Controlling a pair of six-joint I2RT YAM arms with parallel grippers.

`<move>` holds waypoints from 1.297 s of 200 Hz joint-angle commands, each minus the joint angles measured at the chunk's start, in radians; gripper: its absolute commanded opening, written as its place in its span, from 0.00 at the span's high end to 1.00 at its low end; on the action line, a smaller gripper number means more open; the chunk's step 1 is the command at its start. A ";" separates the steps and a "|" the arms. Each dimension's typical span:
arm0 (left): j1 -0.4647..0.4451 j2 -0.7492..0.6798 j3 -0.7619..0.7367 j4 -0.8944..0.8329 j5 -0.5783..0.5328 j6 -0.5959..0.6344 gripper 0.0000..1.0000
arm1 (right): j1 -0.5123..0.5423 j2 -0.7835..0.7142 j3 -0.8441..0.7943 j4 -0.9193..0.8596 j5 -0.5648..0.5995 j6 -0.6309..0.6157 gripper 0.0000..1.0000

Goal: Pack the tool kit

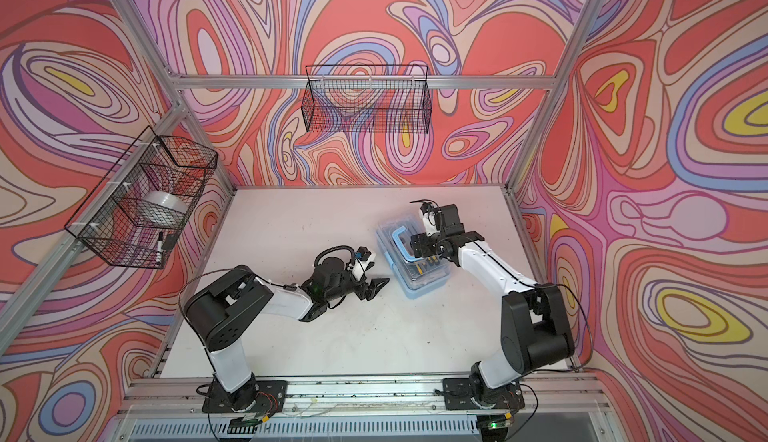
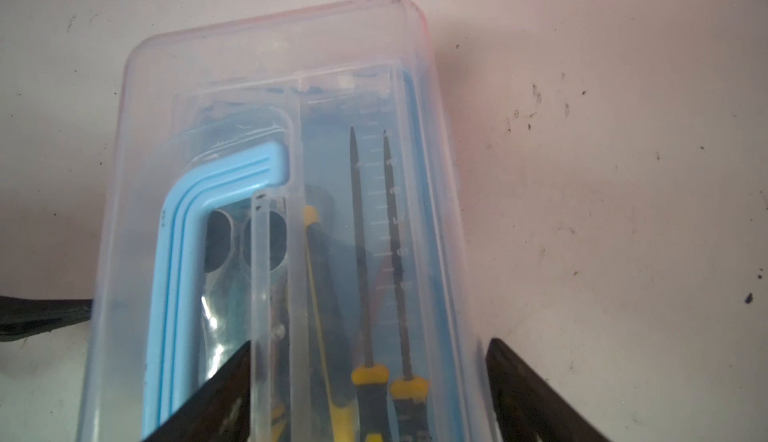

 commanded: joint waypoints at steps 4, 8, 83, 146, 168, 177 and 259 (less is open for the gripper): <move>0.007 -0.036 -0.024 0.026 0.006 0.010 0.21 | -0.005 0.043 0.033 0.024 -0.078 -0.059 0.15; 0.007 -0.039 -0.026 0.026 0.004 0.011 0.21 | -0.005 0.048 0.036 0.021 -0.090 -0.067 0.15; 0.007 -0.080 -0.126 0.063 -0.026 0.036 0.21 | 0.009 0.061 -0.003 -0.040 -0.285 -0.165 0.30; -0.004 -0.095 -0.235 0.180 -0.089 0.002 0.28 | 0.105 0.024 -0.063 -0.064 -0.330 -0.120 0.32; -0.028 -0.099 -0.266 0.237 -0.156 0.013 0.27 | 0.149 0.014 -0.076 -0.066 -0.328 -0.106 0.33; -0.038 -0.101 -0.275 0.247 -0.175 0.012 0.28 | 0.161 0.010 -0.081 -0.067 -0.328 -0.099 0.33; -0.068 -0.019 -0.339 0.437 -0.223 -0.020 0.34 | 0.174 -0.007 -0.106 -0.046 -0.344 -0.076 0.34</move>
